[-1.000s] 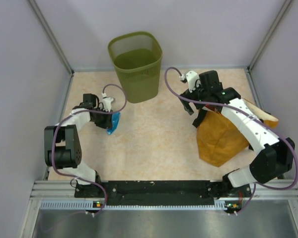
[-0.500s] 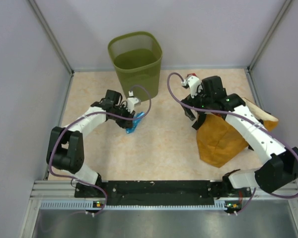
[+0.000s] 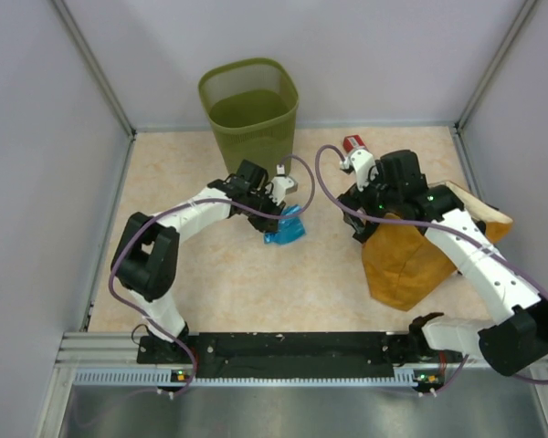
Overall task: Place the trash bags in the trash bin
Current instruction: Move the trash bag to the center of the board.
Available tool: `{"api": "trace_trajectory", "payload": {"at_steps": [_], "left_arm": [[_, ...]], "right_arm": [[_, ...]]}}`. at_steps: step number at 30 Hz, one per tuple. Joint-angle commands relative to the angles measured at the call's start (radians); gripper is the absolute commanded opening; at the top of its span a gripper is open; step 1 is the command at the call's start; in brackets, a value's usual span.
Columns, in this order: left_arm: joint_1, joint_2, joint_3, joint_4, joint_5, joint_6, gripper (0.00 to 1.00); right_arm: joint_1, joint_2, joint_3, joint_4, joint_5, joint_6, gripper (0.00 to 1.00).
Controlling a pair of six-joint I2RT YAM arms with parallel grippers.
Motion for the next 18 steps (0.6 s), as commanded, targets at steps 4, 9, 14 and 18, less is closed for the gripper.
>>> {"api": "trace_trajectory", "payload": {"at_steps": [4,9,14,18], "left_arm": [[-0.022,0.060,0.039,0.057,-0.041,-0.070,0.00],[-0.023,0.057,0.022,0.061,-0.041,-0.062,0.03],[-0.022,0.023,-0.015,0.078,-0.081,-0.046,0.20],[-0.020,-0.007,-0.048,0.106,-0.122,-0.044,0.42]], "right_arm": [[0.012,-0.088,0.011,-0.066,-0.047,-0.040,0.95],[0.012,-0.084,0.037,-0.069,-0.065,-0.046,0.95],[0.014,-0.061,0.041,-0.072,-0.113,-0.043,0.95],[0.014,-0.047,0.039,-0.071,-0.127,-0.044,0.95]]}}
